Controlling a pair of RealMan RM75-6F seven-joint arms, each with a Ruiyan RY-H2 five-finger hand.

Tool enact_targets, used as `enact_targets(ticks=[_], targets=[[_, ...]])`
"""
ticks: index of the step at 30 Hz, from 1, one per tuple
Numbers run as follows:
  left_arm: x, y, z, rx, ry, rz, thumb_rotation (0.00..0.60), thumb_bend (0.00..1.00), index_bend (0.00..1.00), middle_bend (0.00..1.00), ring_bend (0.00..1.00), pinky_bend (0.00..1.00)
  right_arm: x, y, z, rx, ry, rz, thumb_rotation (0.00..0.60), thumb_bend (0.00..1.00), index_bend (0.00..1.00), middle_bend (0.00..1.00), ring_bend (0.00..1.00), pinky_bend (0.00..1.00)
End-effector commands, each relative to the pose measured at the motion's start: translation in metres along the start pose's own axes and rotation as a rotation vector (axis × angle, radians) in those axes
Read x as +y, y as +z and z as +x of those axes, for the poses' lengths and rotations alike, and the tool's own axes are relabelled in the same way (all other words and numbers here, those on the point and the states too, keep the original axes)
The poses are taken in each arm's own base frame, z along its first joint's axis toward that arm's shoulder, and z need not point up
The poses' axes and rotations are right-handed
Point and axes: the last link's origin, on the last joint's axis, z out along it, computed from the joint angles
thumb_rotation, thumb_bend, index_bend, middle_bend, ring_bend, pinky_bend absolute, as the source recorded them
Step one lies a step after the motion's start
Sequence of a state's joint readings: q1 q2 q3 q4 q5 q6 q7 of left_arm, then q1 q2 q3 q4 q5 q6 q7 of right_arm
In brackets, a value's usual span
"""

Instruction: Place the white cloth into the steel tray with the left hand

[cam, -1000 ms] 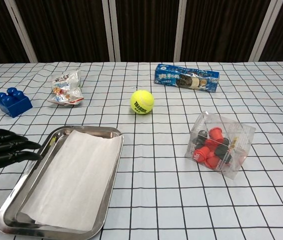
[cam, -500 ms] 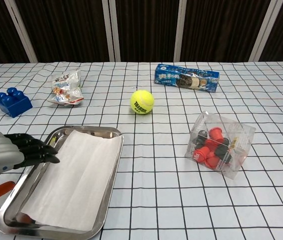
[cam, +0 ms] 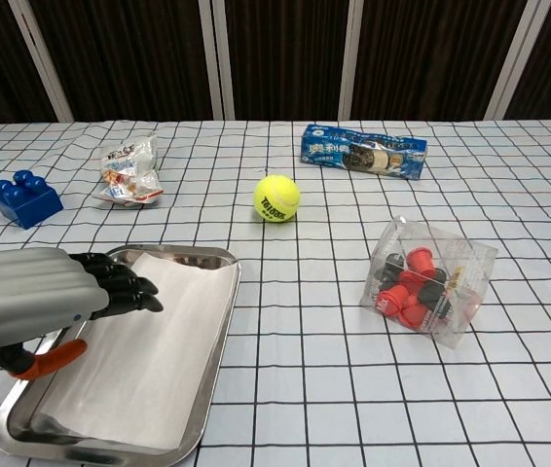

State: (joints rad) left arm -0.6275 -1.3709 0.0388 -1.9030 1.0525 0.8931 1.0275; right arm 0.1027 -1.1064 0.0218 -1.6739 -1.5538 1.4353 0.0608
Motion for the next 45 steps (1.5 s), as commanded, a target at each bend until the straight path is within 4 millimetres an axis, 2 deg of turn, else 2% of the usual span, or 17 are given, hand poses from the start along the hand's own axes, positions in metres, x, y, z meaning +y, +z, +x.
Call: enact_targets(ticks=[1, 11, 37, 45], targets=[[0.003, 0.006, 0.001, -0.006, 0.006, -0.006, 0.6, 0.71, 0.0, 0.0, 0.0, 0.0, 0.0, 0.0, 0.0, 0.0, 0.0, 0.0, 0.6, 0.31, 0.0, 0.0, 0.0, 0.0], [0.006, 0.014, -0.004, -0.061, -0.003, 0.009, 0.6, 0.72, 0.0, 0.0, 0.0, 0.0, 0.0, 0.0, 0.001, 0.0, 0.004, 0.002, 0.6, 0.31, 0.0, 0.0, 0.0, 0.0], [0.003, 0.004, -0.011, -0.106, -0.013, 0.046, 0.6, 0.72, 0.0, 0.0, 0.0, 0.0, -0.001, 0.0, 0.0, -0.002, 0.001, 0.004, 0.6, 0.31, 0.0, 0.0, 0.0, 0.0], [0.003, 0.003, -0.007, -0.073, -0.04, 0.046, 0.6, 0.71, 0.0, 0.0, 0.0, 0.0, -0.001, 0.0, 0.0, 0.001, 0.001, 0.003, 0.6, 0.31, 0.0, 0.0, 0.0, 0.0]])
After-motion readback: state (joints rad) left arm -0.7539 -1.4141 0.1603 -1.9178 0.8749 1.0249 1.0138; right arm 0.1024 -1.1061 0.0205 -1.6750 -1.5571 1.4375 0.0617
